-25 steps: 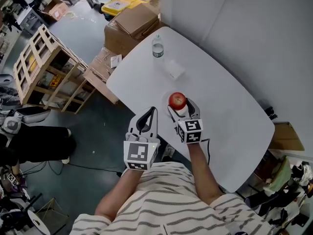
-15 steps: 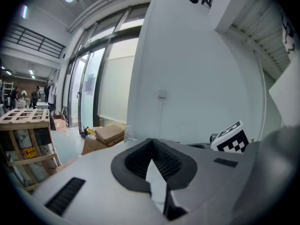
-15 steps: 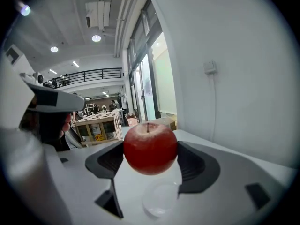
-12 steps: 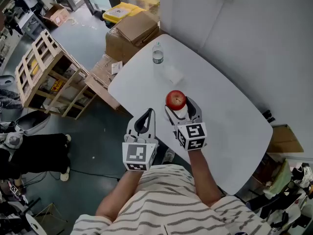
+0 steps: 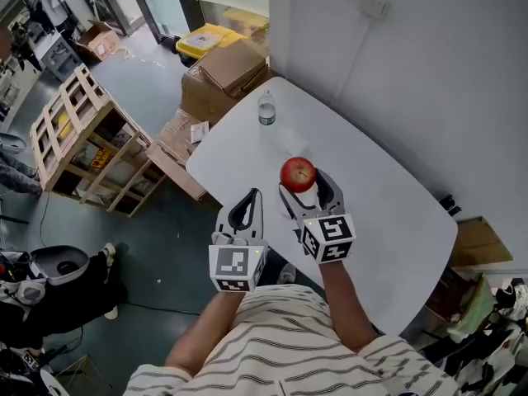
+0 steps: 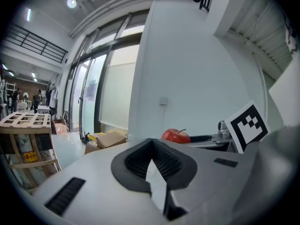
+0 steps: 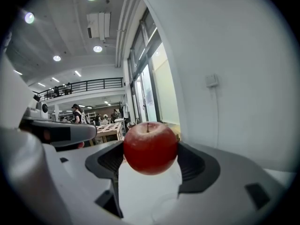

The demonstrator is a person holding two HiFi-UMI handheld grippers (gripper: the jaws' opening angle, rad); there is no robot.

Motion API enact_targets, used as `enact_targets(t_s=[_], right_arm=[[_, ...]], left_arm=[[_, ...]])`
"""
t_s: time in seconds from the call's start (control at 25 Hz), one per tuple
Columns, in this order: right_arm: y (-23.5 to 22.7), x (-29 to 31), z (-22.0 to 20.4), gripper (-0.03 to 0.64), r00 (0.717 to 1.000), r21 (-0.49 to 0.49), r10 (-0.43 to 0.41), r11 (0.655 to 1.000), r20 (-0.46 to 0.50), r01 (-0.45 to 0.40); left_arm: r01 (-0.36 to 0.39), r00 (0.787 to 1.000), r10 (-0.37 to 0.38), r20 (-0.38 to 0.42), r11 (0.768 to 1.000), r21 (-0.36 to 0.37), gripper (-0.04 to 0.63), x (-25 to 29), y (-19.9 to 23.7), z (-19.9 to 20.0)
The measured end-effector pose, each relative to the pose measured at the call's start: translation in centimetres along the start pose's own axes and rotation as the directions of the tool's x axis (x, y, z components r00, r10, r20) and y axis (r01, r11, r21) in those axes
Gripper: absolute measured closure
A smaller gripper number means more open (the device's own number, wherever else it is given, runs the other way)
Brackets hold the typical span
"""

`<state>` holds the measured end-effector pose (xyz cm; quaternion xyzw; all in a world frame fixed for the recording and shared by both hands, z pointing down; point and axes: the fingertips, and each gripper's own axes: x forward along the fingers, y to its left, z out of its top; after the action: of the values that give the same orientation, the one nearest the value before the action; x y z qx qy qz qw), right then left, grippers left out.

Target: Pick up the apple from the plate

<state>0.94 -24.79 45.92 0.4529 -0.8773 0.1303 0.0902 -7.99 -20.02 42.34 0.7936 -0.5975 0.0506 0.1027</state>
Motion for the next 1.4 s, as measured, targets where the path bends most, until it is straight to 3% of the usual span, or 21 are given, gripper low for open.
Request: enact_targets(t_s=[0.6,1.4], right_arm=[[1.9,-2.3,5.6,0.247,0.996,-0.074,-0.007,0.997,0.084,0.014],[2.4,-2.8,7.3,0.247,0.993,-0.096,-0.021,0.995,0.119,0.033]], left_arm=[[0.013,0.998,-0.013,0.063,1.0,-0.001,0.591,-0.2,-0.3,2.8],[0.015,0.995,-0.015,0.098,1.0,-0.001,0.591,-0.2,-0.1,4.0]])
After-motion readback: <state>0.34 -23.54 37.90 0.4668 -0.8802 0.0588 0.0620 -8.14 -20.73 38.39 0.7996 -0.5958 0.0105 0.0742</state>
